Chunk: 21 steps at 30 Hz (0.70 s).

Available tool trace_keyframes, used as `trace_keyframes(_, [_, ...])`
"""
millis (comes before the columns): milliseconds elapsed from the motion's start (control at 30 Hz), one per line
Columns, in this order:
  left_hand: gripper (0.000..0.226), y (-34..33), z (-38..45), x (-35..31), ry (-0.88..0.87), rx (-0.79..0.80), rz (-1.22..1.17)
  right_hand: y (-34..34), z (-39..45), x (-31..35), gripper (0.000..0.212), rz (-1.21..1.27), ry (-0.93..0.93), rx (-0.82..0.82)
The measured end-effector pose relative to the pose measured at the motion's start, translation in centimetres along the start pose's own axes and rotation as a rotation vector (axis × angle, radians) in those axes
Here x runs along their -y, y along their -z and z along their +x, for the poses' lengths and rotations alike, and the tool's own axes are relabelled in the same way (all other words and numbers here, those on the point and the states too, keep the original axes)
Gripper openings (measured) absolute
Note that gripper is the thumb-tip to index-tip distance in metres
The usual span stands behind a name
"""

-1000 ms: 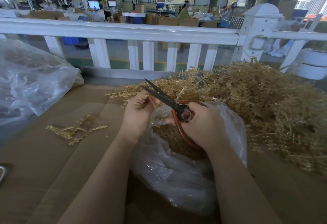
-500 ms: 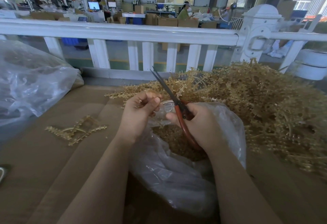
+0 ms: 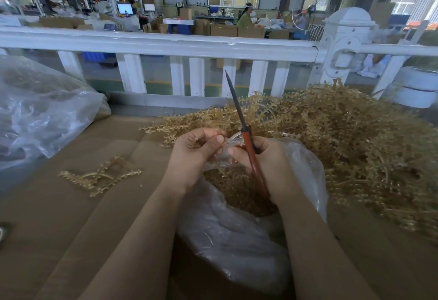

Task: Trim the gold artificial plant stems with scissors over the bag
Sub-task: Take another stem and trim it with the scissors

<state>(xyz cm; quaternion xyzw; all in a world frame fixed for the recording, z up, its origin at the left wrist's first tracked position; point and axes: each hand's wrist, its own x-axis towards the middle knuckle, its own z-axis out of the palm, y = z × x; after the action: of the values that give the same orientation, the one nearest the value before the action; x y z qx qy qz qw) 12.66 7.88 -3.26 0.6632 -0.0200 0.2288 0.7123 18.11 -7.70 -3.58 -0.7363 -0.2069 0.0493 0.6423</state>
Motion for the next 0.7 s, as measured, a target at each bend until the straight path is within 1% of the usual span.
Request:
trace_keyframes(33, [0.012, -0.07, -0.05, -0.13, 0.018, -0.004, -0.024, 0.01, 0.04, -0.09, 0.012, 0.023, -0.002, -0.001])
trace_keyframes(133, [0.038, -0.11, -0.13, -0.43, 0.129, 0.008, -0.147, -0.06, 0.04, -0.12, 0.007, 0.094, 0.010, -0.049])
trace_keyframes(200, [0.051, -0.09, -0.26, -0.47, 0.208, 0.032, -0.133, -0.05, 0.05, -0.08, 0.008, 0.163, 0.014, -0.110])
trace_keyframes(233, [0.050, -0.05, -0.29, -0.47, 0.239, 0.061, -0.104, 0.05, 0.04, -0.05, 0.009, 0.200, 0.019, -0.142])
trace_keyframes(333, [0.025, -0.10, -0.39, -0.36, 0.248, 0.219, -0.012, 0.40, 0.07, -0.01, 0.009, 0.285, 0.050, -0.193])
trace_keyframes(400, [0.019, -0.24, -0.44, -0.36, 0.235, 0.260, 0.009, 0.44, 0.02, 0.07, 0.007, 0.325, 0.059, -0.196])
trace_keyframes(500, [0.015, -0.29, -0.37, -0.31, 0.235, 0.221, -0.039, 0.32, 0.08, -0.10, 0.010, 0.274, 0.069, -0.182])
trace_keyframes(567, [0.016, -0.30, -0.37, -0.41, 0.252, 0.184, -0.071, 0.14, 0.15, -0.17, 0.012, 0.240, 0.068, -0.176])
trace_keyframes(700, [0.011, -0.14, -0.09, -0.54, 0.273, 0.048, -0.162, -0.09, 0.11, -0.20, 0.041, 0.179, 0.078, -0.181])
